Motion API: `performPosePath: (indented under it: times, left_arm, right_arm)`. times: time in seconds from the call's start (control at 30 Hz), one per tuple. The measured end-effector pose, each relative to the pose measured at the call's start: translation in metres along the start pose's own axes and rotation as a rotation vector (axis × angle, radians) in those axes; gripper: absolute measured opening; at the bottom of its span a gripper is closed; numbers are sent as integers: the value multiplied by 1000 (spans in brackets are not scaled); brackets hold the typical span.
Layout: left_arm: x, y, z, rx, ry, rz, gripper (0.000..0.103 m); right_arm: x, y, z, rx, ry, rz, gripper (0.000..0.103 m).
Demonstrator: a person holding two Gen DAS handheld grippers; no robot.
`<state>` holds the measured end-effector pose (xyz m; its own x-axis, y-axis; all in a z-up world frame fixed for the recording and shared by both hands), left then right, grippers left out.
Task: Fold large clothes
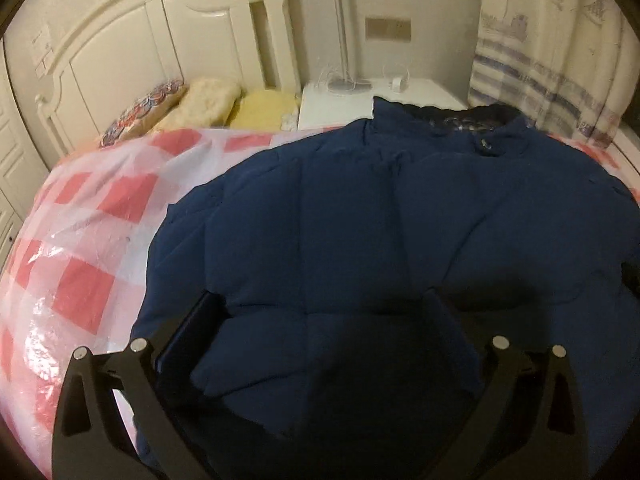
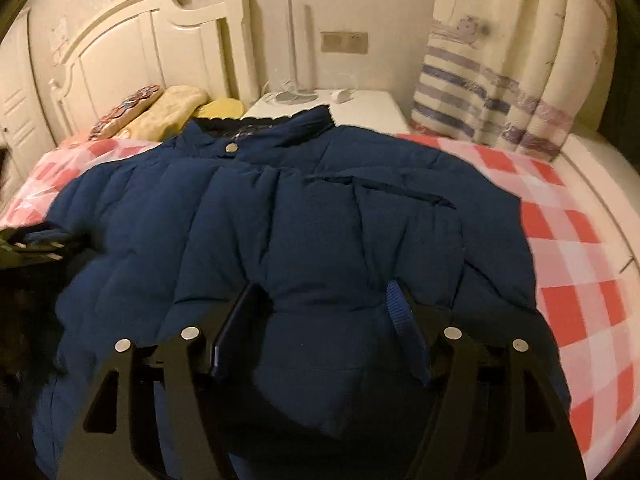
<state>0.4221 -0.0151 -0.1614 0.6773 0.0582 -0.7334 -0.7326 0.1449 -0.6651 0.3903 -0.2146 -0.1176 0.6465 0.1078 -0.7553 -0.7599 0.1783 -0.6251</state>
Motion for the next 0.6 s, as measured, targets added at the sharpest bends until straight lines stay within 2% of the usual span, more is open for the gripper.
performPosePath:
  times: [0.03, 0.1, 0.17, 0.23, 0.3, 0.33, 0.37, 0.4, 0.5, 0.6]
  left_arm:
    - [0, 1, 1, -2, -2, -2, 101]
    - [1, 2, 0, 7, -18, -5, 101]
    - [3, 2, 0, 4, -26, -1, 101]
    - [3, 1, -1, 3, -33, 0, 101]
    - [2, 1, -1, 5, -36, 2, 101]
    - [2, 0, -1, 5, -36, 3, 101]
    - [2, 0, -1, 4, -35, 3, 101]
    - [2, 0, -1, 4, -34, 3, 101]
    - [2, 0, -1, 4, -36, 5, 101]
    - [2, 1, -1, 2, -33, 7, 101]
  right_arm:
    - [-4, -2, -2, 15, -20, 24, 66]
    - [-14, -10, -3, 43, -43, 12, 65]
    - [-26, -33, -4, 55, -36, -61, 66]
    - [-22, -52, -3, 58, -35, -90, 66]
    - [1, -60, -4, 53, -35, -63, 65]
    - [16, -60, -4, 39, -12, -28, 66]
    - [40, -53, -5, 21, 17, 44, 67]
    - [49, -51, -5, 5, 23, 49, 67]
    - [55, -52, -6, 4, 35, 62, 68]
    - [35, -51, -12, 63, 9, 54, 68]
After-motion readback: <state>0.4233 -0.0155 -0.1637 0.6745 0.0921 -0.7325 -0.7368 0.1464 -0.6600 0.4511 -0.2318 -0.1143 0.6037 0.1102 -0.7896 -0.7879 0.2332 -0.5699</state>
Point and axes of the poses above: each gripper's, at about its wrist camera, not at the fingertips, and x roughly the way its jaws point, z to its left, y to its underside, the point moved 6 cm from there along x, roughly the way its jaws point, and after that the axes turned 3 degrees about -y, right-handed, at the moved point
